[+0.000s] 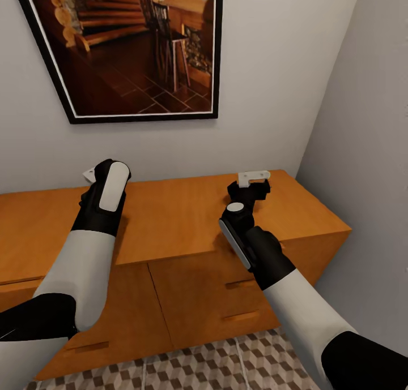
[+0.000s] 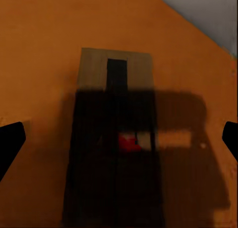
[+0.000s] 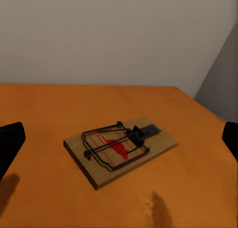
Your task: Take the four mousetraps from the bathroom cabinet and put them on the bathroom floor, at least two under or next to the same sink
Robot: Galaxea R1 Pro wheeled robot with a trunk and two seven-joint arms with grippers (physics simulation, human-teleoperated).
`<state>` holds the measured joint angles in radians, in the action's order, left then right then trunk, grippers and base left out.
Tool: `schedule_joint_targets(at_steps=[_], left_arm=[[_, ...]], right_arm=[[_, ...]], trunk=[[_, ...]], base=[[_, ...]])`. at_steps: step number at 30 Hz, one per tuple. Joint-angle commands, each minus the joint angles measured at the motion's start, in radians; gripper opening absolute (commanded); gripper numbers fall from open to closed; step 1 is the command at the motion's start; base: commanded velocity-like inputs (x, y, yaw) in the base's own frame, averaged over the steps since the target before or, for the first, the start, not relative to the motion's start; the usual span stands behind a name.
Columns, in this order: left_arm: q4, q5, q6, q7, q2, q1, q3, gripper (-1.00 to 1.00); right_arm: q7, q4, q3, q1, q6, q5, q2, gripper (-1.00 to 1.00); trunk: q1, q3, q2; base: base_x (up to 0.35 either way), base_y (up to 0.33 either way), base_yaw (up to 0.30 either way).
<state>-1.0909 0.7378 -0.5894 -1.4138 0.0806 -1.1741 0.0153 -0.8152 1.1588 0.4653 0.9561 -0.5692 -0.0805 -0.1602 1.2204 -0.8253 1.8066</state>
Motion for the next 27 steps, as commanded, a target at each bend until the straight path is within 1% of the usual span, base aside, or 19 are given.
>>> schedule_joint_targets(at_steps=[1, 9, 27], left_arm=[[-0.001, 0.003, -0.01, -0.005, 0.001, -0.001, 0.002, 1.0], [0.0, 0.003, -0.01, -0.005, 0.001, -0.001, 0.002, 1.0], [-0.001, 0.003, -0.01, -0.005, 0.001, -0.001, 0.002, 1.0]], right_arm=[[-0.009, 0.001, 0.003, 0.001, -0.005, -0.008, 0.001, 1.0], [-0.009, 0.001, 0.003, 0.001, -0.005, -0.008, 0.001, 1.0], [-0.007, 0.0, 0.003, 0.001, -0.004, -0.009, 0.001, 1.0]], trunk=[[0.0, -0.001, 0.0], [0.0, -0.001, 0.0], [0.0, -0.001, 0.0]], base=[[0.081, -0.169, 0.0], [0.034, -0.07, 0.0], [0.003, -0.006, 0.0]])
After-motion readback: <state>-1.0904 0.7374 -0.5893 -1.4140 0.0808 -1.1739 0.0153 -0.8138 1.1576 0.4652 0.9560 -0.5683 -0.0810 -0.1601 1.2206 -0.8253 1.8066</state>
